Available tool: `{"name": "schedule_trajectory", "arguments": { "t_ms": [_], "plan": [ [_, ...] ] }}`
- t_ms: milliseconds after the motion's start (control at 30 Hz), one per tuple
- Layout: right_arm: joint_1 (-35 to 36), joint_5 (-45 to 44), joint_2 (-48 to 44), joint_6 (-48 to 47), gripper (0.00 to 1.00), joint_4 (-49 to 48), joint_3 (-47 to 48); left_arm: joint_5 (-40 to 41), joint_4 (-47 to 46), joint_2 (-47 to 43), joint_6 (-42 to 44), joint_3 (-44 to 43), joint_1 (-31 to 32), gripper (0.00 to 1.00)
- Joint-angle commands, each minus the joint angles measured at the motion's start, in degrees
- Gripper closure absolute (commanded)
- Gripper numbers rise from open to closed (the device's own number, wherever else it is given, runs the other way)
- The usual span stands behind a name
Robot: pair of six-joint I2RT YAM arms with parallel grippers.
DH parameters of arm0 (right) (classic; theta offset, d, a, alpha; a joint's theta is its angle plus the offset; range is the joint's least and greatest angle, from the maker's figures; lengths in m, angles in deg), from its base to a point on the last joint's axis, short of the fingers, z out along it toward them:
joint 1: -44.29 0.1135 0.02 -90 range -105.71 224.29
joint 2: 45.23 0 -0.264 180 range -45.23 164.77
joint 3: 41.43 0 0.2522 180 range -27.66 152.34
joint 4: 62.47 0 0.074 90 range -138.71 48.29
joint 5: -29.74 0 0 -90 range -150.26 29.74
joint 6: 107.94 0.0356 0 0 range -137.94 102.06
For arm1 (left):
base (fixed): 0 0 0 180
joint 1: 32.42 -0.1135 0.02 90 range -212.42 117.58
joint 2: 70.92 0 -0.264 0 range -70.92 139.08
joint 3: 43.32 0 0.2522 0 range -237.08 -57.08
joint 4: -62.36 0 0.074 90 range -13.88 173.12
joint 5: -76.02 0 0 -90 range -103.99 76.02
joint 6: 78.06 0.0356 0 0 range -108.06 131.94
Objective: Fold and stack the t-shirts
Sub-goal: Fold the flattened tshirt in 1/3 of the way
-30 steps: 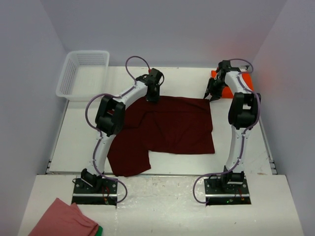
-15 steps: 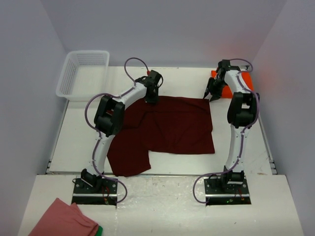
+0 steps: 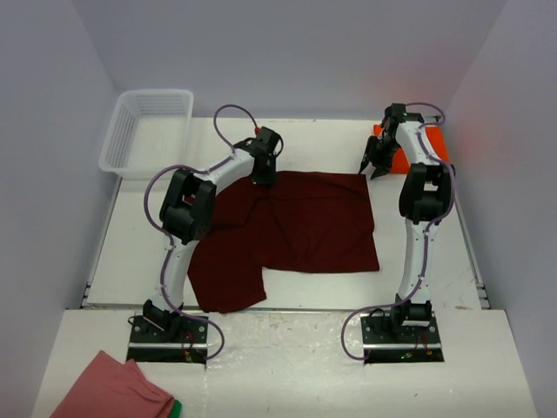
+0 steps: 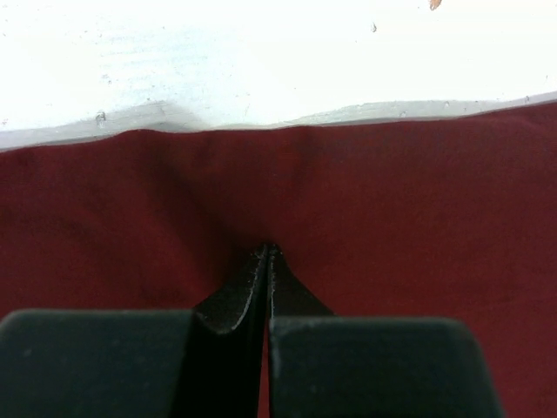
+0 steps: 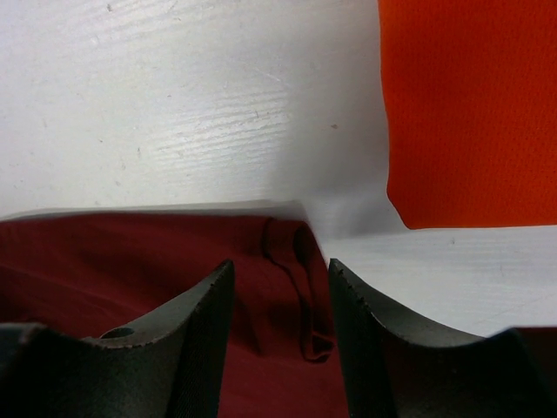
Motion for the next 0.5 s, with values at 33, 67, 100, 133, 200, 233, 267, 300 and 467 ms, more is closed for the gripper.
{"name": "schedule_trajectory", "arguments": {
  "t_ms": [33,67,100,133,200,233,267,300,467],
  "plan": [
    [-0.4,3.1,0.1,-1.3,0.52,1.9,1.6,-3.3,4.9,-0.6,1.3,2.5,-0.8,1.00],
    [-0.4,3.4,1.0,-1.5,0.52,2.8,2.8,-3.7,4.8,-0.9,1.3,2.6,-0.9,1.00],
    [-0.4,4.2,1.4,-1.6,0.52,3.3,3.6,-4.3,4.4,-1.1,1.3,2.8,-0.9,1.00],
    [-0.4,4.1,1.5,-1.6,0.53,3.1,3.6,-4.4,4.3,-1.3,1.4,2.7,-0.8,1.00],
    [-0.4,4.6,1.5,-1.6,0.55,2.7,3.7,-4.5,4.3,-1.5,1.4,2.5,-0.8,1.00],
    [-0.4,5.2,1.7,-1.9,0.60,2.7,4.3,-4.6,4.2,-1.6,1.5,2.5,-0.8,1.00],
    [-0.3,5.8,1.9,-1.8,0.62,3.0,4.8,-4.6,4.2,-1.5,1.7,2.4,-0.8,1.00],
    [-0.4,6.2,2.4,-1.8,0.64,3.3,5.2,-4.6,4.3,-1.6,1.8,2.0,-0.8,1.00],
    [-0.4,7.3,3.1,-1.7,0.79,3.3,6.8,-4.6,4.8,-1.6,2.1,0.7,-0.8,1.00]
  ]
}}
